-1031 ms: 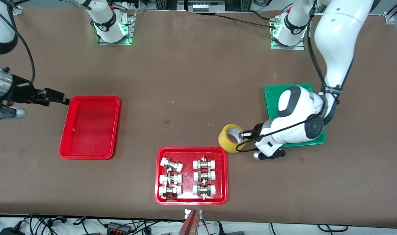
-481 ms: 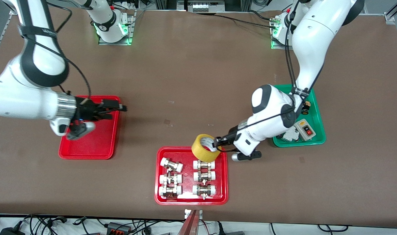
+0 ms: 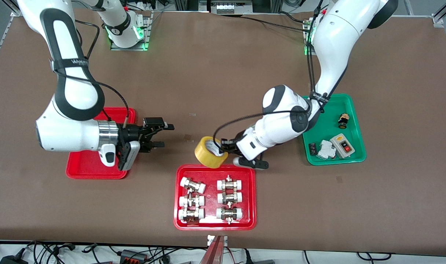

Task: Left arm passes tape to right arm into tray
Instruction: 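Carry the tape with the left gripper while the right gripper approaches, then close the right gripper on the tape held by the left gripper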

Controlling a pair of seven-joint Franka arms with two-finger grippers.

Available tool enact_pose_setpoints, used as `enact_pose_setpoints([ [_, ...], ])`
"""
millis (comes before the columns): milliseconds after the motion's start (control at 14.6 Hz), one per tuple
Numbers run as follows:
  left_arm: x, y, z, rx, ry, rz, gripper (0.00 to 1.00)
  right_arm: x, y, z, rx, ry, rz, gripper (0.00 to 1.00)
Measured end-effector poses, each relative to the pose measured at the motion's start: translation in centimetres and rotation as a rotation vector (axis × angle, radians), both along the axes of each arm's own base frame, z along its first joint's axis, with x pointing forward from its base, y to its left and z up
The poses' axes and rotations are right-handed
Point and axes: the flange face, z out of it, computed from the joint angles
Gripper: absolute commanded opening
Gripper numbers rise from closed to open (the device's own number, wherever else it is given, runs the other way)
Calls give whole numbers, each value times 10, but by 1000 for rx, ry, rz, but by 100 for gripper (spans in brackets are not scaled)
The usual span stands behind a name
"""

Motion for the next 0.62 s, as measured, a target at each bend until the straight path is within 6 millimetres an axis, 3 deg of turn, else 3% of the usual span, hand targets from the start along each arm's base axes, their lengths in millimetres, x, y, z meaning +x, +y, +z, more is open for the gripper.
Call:
enact_pose_setpoints([
  [344, -13, -28, 18, -30, -42, -66, 1, 12, 29, -35, 71, -91, 27, 100],
  [619, -14, -29, 4, -21, -29, -74, 1, 11, 40, -31, 70, -103, 29, 100],
])
